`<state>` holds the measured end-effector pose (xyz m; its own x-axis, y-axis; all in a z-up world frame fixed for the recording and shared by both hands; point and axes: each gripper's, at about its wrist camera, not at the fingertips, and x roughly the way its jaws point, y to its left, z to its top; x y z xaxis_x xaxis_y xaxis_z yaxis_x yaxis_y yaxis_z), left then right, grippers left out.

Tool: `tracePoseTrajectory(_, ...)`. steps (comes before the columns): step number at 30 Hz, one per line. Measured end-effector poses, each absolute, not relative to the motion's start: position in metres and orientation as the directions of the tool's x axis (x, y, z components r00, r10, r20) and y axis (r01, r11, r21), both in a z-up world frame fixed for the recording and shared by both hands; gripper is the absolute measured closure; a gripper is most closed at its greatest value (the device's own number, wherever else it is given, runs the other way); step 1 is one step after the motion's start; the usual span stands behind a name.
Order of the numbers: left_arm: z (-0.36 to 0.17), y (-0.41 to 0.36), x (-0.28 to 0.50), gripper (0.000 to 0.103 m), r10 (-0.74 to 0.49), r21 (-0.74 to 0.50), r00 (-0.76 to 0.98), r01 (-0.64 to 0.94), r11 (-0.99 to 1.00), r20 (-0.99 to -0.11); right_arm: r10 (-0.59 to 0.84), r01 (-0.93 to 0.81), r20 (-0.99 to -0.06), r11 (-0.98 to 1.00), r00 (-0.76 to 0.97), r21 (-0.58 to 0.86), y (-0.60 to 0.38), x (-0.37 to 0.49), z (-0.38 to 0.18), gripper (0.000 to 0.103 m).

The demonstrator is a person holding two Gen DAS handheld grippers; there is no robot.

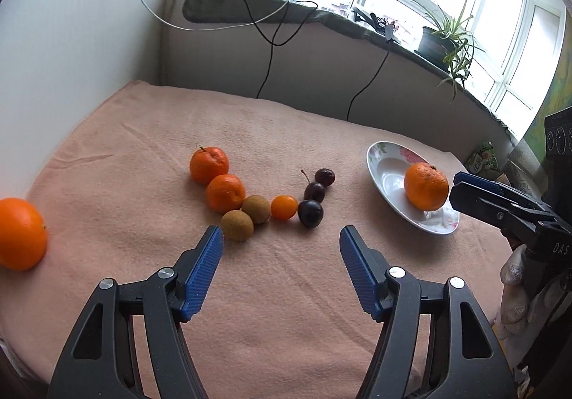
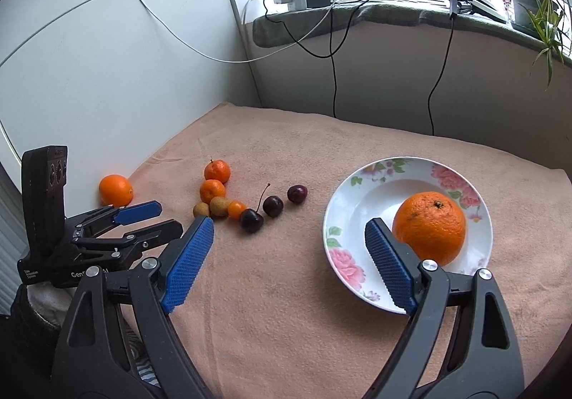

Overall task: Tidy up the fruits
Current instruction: 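Grasp the dark cherry with the left tool while the right tool grasps a kiwi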

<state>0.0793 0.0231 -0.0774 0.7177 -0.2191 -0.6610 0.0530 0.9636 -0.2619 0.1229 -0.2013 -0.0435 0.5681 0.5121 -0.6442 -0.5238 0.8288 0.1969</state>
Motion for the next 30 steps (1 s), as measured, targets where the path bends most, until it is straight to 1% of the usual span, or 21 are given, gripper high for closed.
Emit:
tracePoseTrajectory(1, -0.079, 0.027, 0.080, 0.040, -0.214, -0.262, 0.717, 0.046, 0.964, -0.663, 0.514, -0.530, -0.649, 0.825, 0.560, 0.196, -0.196, 0.123, -0.046, 0.014)
tracePoseTrajectory(3, -0.083, 0.032, 0.082, 0.045, -0.206, -0.263, 0.716, 0.032, 0.964, -0.668, 0.524, -0.547, -0.656, 0.814, 0.544, 0.197, -0.187, 0.123, -0.050, 0.015)
tracePoseTrajectory(5, -0.088, 0.037, 0.084, 0.053, -0.204, -0.267, 0.709, 0.024, 0.963, -0.674, 0.531, -0.562, -0.668, 0.803, 0.522, 0.200, -0.177, 0.124, -0.054, 0.025)
tracePoseTrajectory(8, -0.096, 0.042, 0.088, 0.060, -0.218, -0.286, 0.696, 0.019, 0.958, -0.684, 0.527, -0.566, -0.688, 0.799, 0.499, 0.201, -0.165, 0.130, -0.064, 0.033)
tracePoseTrajectory(9, -0.098, 0.044, 0.089, 0.062, -0.223, -0.291, 0.693, 0.019, 0.957, -0.686, 0.523, -0.565, -0.697, 0.800, 0.491, 0.203, -0.161, 0.133, -0.067, 0.036)
tracePoseTrajectory(11, -0.102, 0.045, 0.091, 0.064, -0.222, -0.288, 0.689, 0.020, 0.957, -0.690, 0.520, -0.564, -0.715, 0.798, 0.468, 0.212, -0.154, 0.139, -0.076, 0.045)
tracePoseTrajectory(13, -0.105, 0.047, 0.094, 0.064, -0.221, -0.291, 0.686, 0.015, 0.957, -0.693, 0.509, -0.555, -0.734, 0.803, 0.450, 0.217, -0.148, 0.145, -0.086, 0.050)
tracePoseTrajectory(19, -0.110, 0.054, 0.096, 0.067, -0.226, -0.301, 0.679, 0.007, 0.954, -0.699, 0.490, -0.525, -0.764, 0.818, 0.420, 0.236, -0.139, 0.160, -0.107, 0.054)
tracePoseTrajectory(21, -0.112, 0.056, 0.099, 0.069, -0.232, -0.309, 0.676, 0.007, 0.951, -0.700, 0.497, -0.521, -0.768, 0.815, 0.405, 0.253, -0.136, 0.164, -0.111, 0.057)
tracePoseTrajectory(22, -0.112, 0.055, 0.099, 0.069, -0.234, -0.310, 0.675, 0.009, 0.951, -0.699, 0.498, -0.521, -0.770, 0.814, 0.399, 0.257, -0.134, 0.166, -0.113, 0.061)
tracePoseTrajectory(30, -0.118, 0.053, 0.109, 0.070, -0.249, -0.316, 0.664, 0.020, 0.949, -0.705, 0.480, -0.525, -0.785, 0.817, 0.391, 0.238, -0.120, 0.176, -0.122, 0.062)
